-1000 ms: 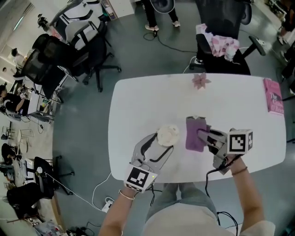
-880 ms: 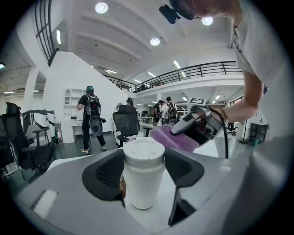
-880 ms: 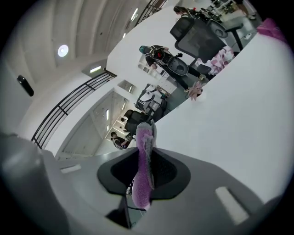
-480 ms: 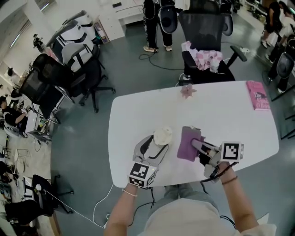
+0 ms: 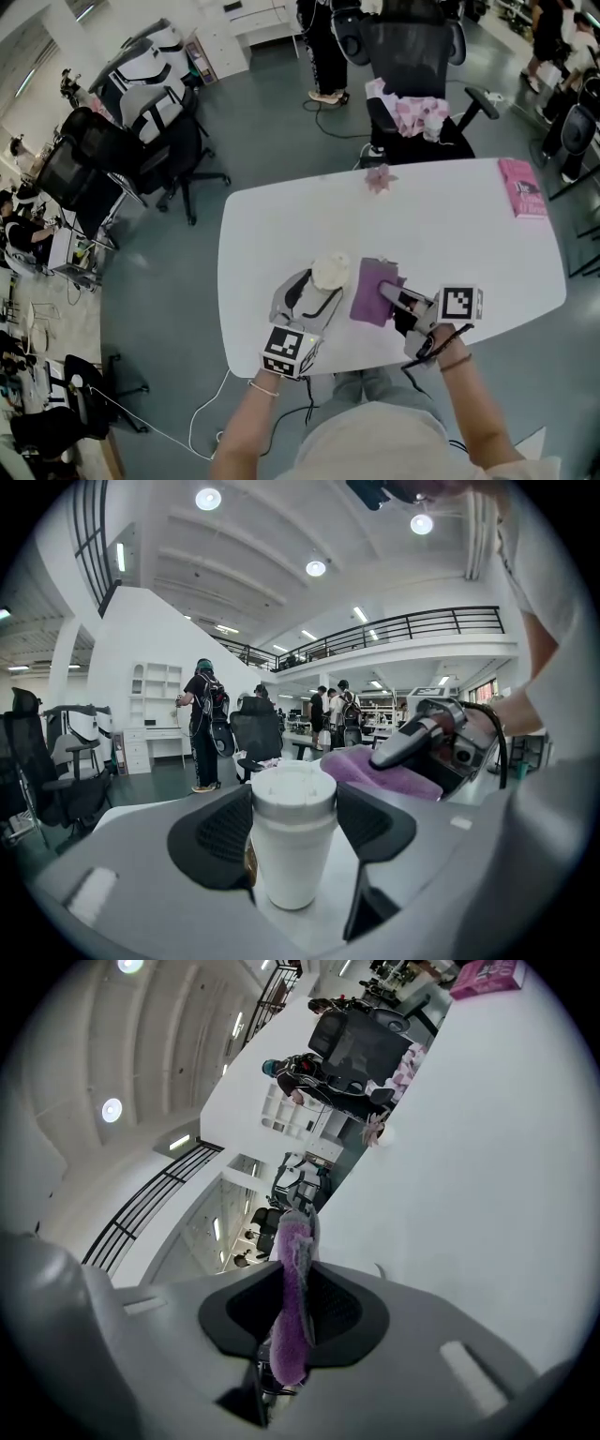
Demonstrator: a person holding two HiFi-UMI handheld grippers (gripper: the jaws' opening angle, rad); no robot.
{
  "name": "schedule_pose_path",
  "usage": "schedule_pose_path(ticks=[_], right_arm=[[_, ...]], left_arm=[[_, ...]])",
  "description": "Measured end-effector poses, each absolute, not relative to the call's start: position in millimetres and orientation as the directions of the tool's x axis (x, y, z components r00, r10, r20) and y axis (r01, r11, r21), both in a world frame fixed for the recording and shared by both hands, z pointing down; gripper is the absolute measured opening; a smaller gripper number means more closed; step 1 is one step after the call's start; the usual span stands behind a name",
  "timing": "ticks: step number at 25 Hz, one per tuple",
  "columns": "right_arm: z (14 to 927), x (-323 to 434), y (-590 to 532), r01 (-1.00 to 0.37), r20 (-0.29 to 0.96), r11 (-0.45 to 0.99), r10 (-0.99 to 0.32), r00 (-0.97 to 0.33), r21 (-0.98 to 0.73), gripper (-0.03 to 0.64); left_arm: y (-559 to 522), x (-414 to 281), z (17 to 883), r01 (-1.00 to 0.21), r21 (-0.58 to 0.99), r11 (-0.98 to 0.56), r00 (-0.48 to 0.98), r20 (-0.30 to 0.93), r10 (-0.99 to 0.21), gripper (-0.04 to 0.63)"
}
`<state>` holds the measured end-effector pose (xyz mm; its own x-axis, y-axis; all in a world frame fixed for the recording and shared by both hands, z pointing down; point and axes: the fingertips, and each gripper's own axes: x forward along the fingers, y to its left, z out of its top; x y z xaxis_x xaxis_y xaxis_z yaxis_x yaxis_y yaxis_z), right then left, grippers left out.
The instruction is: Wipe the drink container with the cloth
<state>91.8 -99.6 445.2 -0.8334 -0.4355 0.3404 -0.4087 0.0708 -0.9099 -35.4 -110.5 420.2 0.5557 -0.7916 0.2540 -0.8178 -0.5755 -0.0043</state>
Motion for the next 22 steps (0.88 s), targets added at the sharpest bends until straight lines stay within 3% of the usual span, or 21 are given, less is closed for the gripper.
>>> schedule_pose_path(ticks=[22], right_arm=[[465.8,71.3,-119.0,-0.366,0.319,0.037,-0.417,-0.851,-0.930,0.072]], left_arm=[[-109.6,-34.7,423.5,-0.819,0.004,-0.574,0.557,0.249,-0.793,0.282]])
